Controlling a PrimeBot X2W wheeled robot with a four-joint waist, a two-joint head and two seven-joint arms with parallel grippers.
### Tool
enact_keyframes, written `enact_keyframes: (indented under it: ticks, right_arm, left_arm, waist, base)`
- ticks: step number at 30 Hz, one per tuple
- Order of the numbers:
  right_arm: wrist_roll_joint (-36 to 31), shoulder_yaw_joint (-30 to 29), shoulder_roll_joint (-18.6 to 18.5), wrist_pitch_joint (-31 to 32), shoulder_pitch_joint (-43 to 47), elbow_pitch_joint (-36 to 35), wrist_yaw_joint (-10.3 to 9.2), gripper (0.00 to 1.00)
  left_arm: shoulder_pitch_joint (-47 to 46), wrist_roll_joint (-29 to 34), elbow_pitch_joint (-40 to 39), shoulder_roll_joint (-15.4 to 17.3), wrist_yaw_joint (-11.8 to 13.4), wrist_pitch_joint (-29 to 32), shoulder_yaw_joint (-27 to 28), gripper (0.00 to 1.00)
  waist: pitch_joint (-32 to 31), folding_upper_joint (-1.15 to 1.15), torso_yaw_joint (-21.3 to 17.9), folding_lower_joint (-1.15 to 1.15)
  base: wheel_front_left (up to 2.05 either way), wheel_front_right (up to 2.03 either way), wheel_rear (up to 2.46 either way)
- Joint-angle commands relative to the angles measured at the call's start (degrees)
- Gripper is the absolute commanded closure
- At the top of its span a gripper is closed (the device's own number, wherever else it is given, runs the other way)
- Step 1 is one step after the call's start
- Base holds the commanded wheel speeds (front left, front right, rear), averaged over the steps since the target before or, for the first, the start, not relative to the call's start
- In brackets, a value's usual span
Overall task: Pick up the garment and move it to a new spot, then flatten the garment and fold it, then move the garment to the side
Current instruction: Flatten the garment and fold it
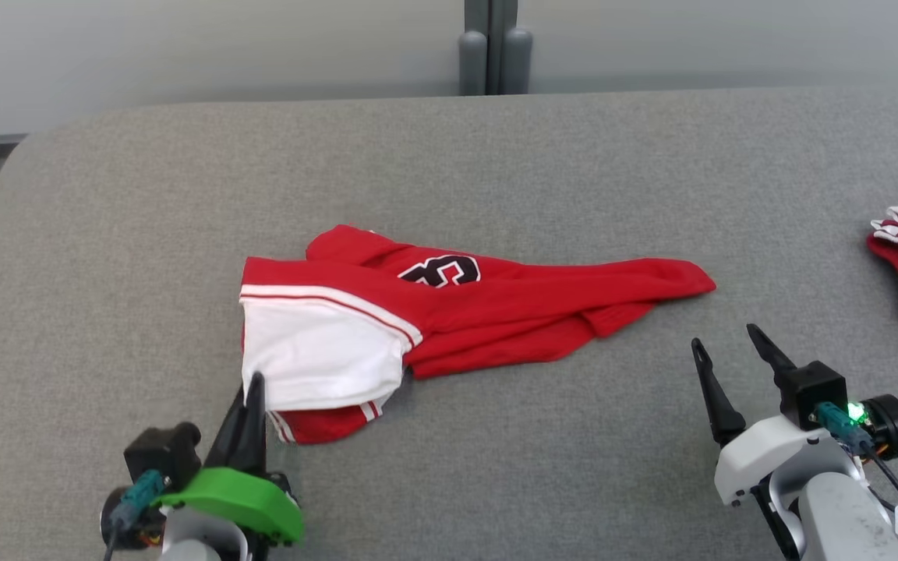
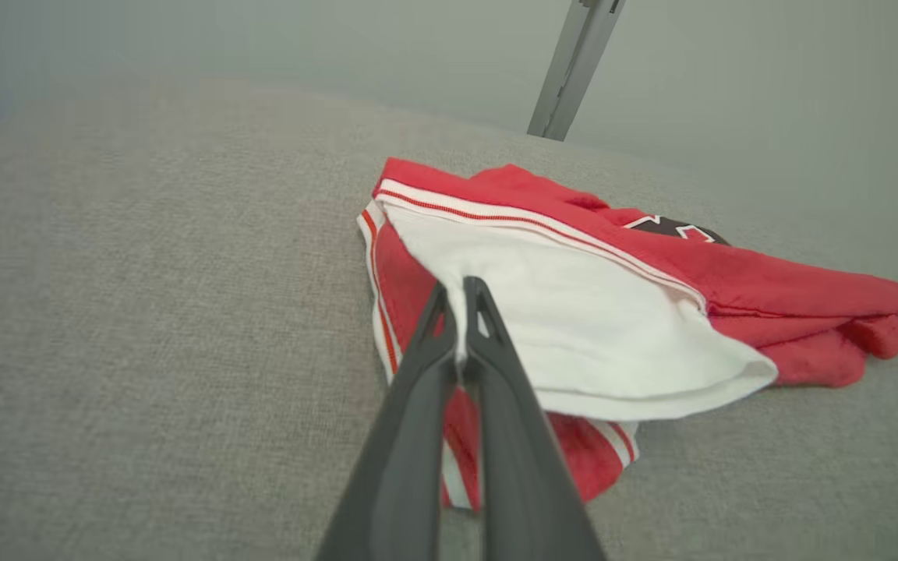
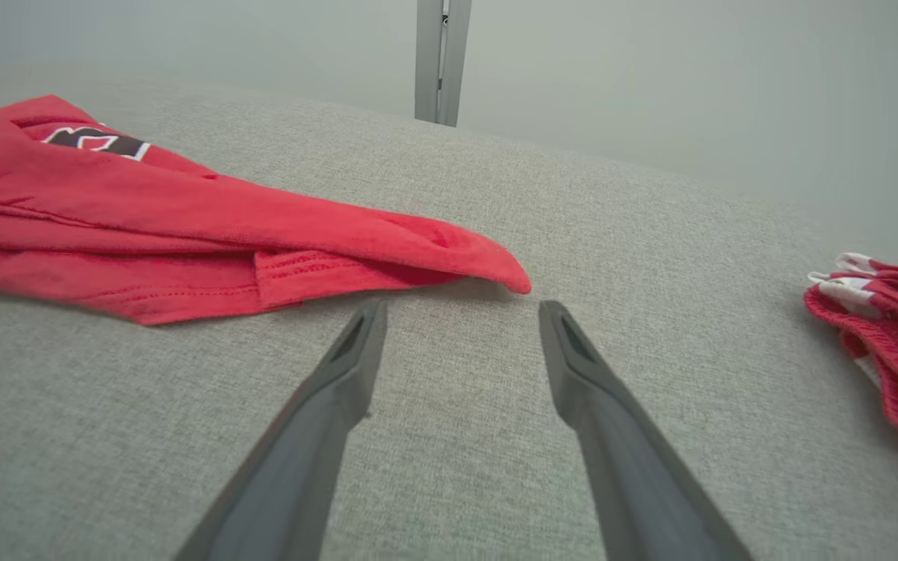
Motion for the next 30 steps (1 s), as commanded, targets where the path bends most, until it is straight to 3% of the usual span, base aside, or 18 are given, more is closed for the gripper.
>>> enact_keyframes:
  ticks: [1,2,11,30]
  right_arm:
    - [0.6,-0.1,0.2,0.0,1.2,0.0,-0.11,0.0]
    - [0.7,-0.2,0.3,0.0,1.4,0.0,-0.11,0.0]
    - [1.0,-0.2,0.8,0.0,1.7,-0.3,-0.11,0.0]
    - [0.8,-0.5,1.1,0.0,0.3,-0.7,-0.11,0.0]
  left_arm:
    - [1.6,0.6,1.0,-0.3,-0.2,0.0,0.2,0.54]
    - [1.9,0.8,1.5,-0.4,-0.2,0.0,0.6,0.0]
    - [3.7,1.5,2.4,-2.2,-0.2,0.0,2.2,0.0]
    - [1.8,0.1,3.9,-1.7,-0.2,0.0,0.8,0.0]
  waist:
    - [-1.5,0.0,0.7,0.0]
    - [-1.5,0.0,0.6,0.0]
    - [-1.2,0.0,0.5,0.0]
    - [-0.3,0.0,0.3,0.0]
  base:
    - [0.0,0.0,0.0]
    - [0.0,0.0,0.0]
    - [0.0,0.0,0.0]
    - [0.0,0.0,0.0]
